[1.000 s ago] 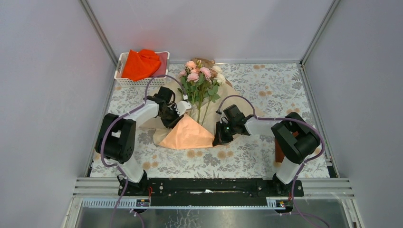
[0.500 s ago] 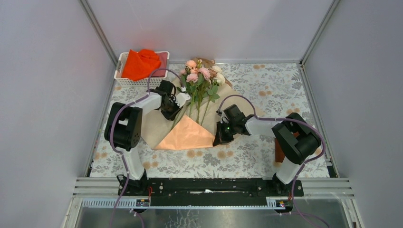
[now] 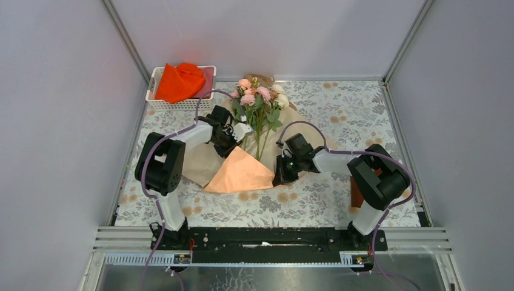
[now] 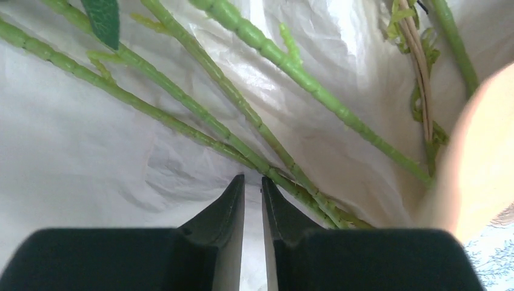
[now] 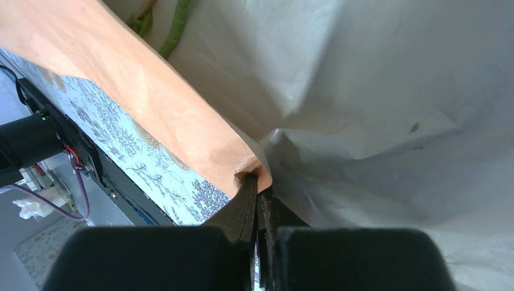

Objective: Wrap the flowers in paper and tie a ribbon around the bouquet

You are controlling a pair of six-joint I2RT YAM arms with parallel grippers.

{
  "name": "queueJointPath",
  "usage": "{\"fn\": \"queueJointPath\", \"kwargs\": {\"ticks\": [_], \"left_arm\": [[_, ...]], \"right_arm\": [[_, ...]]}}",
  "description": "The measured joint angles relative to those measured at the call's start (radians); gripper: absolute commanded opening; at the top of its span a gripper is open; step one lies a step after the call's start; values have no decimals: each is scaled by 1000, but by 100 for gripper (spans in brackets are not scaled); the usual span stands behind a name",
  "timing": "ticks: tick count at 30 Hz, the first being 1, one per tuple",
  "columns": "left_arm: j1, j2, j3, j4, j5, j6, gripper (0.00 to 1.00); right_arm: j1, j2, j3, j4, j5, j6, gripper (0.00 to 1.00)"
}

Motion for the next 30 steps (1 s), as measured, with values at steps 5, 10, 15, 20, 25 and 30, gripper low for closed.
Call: {"fn": "queueJointPath", "kwargs": {"ticks": [5, 10, 15, 20, 25, 30], "left_arm": [[-2, 0, 8, -8, 45, -6, 30], [-2, 0, 12, -5, 90, -6, 33], [1, -2, 12, -5, 113, -10, 34], [43, -39, 28, -9, 125, -40, 43], [145, -158, 56, -8, 147, -89, 61], [170, -307, -11, -8, 245, -115, 87]], "right_arm": [[0, -7, 0, -14, 7, -2, 0], [0, -32, -6, -56, 37, -11, 0], [0, -43, -6, -79, 56, -16, 0], [-1, -43, -6, -79, 57, -18, 0], [-1, -44, -12, -72, 56, -15, 0], [-3, -51, -23, -57, 56, -10, 0]]}}
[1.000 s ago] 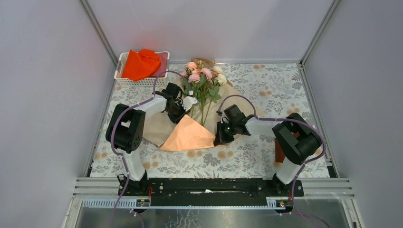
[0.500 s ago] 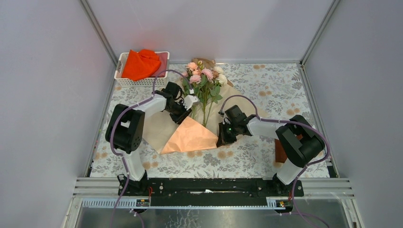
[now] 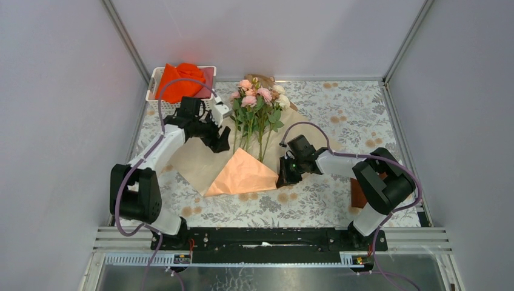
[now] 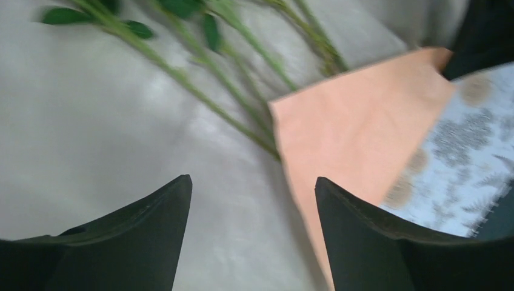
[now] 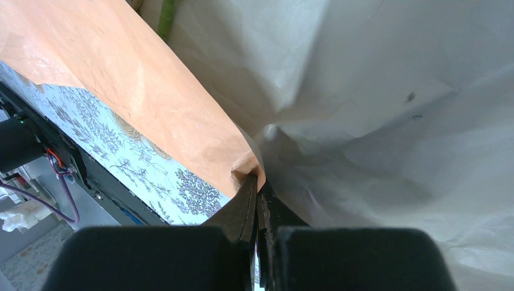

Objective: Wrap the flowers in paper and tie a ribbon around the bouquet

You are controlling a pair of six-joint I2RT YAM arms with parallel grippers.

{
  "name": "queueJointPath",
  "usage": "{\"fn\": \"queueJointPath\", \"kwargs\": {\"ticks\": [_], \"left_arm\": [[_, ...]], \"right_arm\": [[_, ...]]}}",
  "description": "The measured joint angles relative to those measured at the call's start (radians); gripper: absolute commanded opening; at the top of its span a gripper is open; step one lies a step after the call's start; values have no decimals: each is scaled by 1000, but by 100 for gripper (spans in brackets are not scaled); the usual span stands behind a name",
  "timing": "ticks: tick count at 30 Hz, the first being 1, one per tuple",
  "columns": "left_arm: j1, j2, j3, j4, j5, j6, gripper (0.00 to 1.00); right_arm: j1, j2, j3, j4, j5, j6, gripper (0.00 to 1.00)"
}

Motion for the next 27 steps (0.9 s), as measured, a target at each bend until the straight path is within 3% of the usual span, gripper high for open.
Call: {"fn": "queueJointPath", "kwargs": {"ticks": [7, 11, 14, 16, 19, 24, 27], "left_arm": [[-94, 14, -175, -17, 54, -2, 97], [-102, 71, -178, -16, 48, -4, 95], [-112, 93, -178, -10, 30, -6, 88], [-126, 108, -178, -10, 24, -8, 79], [-151, 121, -178, -11, 25, -11, 58], [-188, 121, -178, -18, 51, 14, 1], [-197, 120, -177, -19, 50, 16, 0]], "right_arm": [[0, -3, -3, 3, 2, 1, 0], [0, -13, -3, -16, 14, -1, 0], [-1, -29, -11, -33, 31, -6, 0], [-3, -40, -16, -44, 40, -9, 0], [-11, -55, -26, -57, 50, -13, 0], [-24, -62, -30, -74, 52, -16, 3], [-27, -66, -29, -83, 55, -20, 12]]}}
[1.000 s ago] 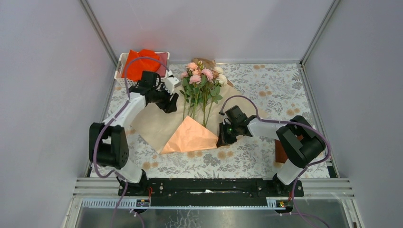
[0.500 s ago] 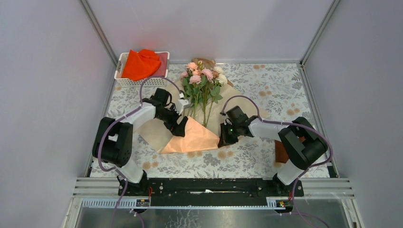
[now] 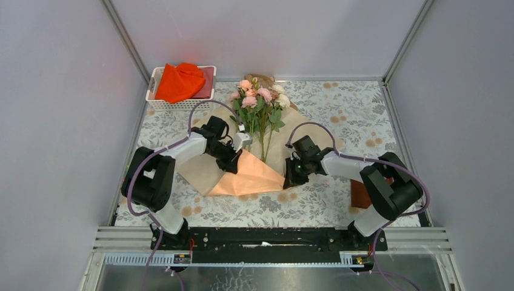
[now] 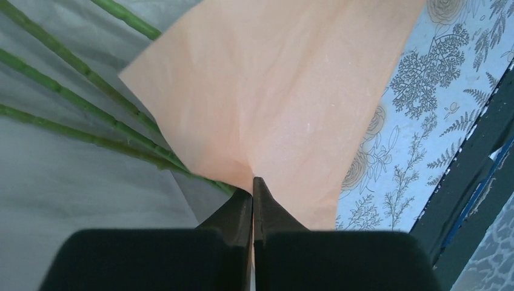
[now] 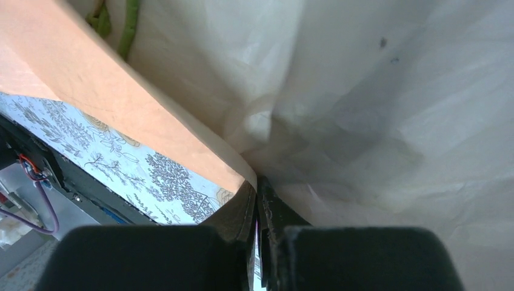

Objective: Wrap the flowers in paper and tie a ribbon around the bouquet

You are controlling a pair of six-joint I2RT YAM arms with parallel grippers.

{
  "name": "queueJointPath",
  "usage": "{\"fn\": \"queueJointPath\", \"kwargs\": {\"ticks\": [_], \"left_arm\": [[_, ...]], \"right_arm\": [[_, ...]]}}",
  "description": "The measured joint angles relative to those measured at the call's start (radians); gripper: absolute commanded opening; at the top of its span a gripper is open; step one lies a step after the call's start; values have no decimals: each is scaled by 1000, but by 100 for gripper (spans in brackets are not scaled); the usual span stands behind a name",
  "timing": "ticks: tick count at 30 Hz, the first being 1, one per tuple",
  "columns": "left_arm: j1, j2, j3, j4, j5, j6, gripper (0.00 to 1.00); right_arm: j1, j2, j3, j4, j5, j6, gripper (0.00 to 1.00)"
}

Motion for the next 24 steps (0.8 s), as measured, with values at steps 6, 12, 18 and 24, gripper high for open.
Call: {"fn": "queueJointPath", "kwargs": {"ticks": [6, 12, 18, 24], "left_arm": [[-1, 5, 4, 13, -27, -11, 0], [0, 58, 9, 32, -64, -21, 0], [0, 63, 8, 40, -64, -22, 0], [0, 63, 7, 52, -63, -21, 0]], "right_arm": [[-6, -60, 2, -92, 87, -24, 39], [-14, -192, 15, -263, 282, -35, 54], [-16, -433, -70, -243, 329, 106, 58], [6, -537, -301, -51, 304, 380, 74]]}}
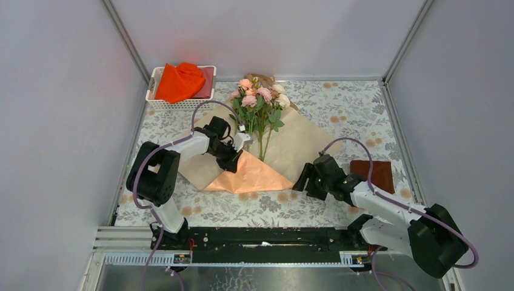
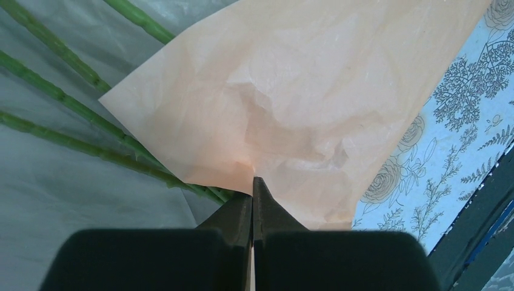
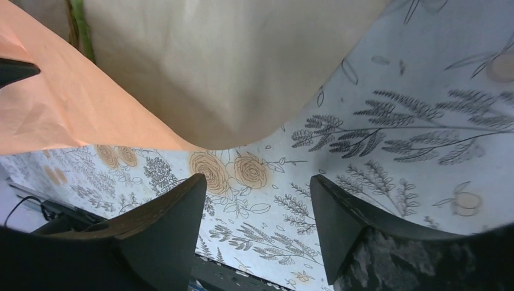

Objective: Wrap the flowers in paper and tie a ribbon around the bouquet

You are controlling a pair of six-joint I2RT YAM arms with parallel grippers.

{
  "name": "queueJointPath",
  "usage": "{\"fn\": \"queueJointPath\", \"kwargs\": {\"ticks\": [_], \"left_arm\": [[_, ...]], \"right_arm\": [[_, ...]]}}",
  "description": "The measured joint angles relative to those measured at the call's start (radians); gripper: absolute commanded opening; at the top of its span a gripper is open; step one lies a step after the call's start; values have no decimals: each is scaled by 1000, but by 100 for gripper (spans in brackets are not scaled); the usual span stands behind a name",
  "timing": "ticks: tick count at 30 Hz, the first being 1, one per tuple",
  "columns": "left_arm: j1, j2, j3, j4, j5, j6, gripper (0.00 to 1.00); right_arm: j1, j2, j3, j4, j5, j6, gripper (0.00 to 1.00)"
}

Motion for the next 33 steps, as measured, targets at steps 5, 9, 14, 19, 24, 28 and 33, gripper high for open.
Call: {"fn": "queueJointPath", "kwargs": {"ticks": [5, 9, 14, 19, 24, 28, 33], "left_arm": [[0, 0, 0, 2, 4, 0, 0], [0, 0, 0, 4, 11, 0, 0], [0, 0, 0, 8, 16, 0, 0], [0, 0, 0, 10, 18, 0, 0], [0, 3, 0, 12, 19, 0, 0], [0, 10, 0, 15, 19, 0, 0], [0, 19, 0, 16, 19, -1, 0]], "right_arm": [[41, -3, -78, 129, 0, 159, 75], [47, 16, -100, 211, 10, 226, 71], [50, 72, -100, 291, 53, 258, 60], [51, 90, -100, 298, 111, 255, 41], [51, 89, -103, 281, 158, 240, 44], [51, 82, -94, 264, 165, 219, 52], [109, 52, -60, 172, 179, 212, 67]]}}
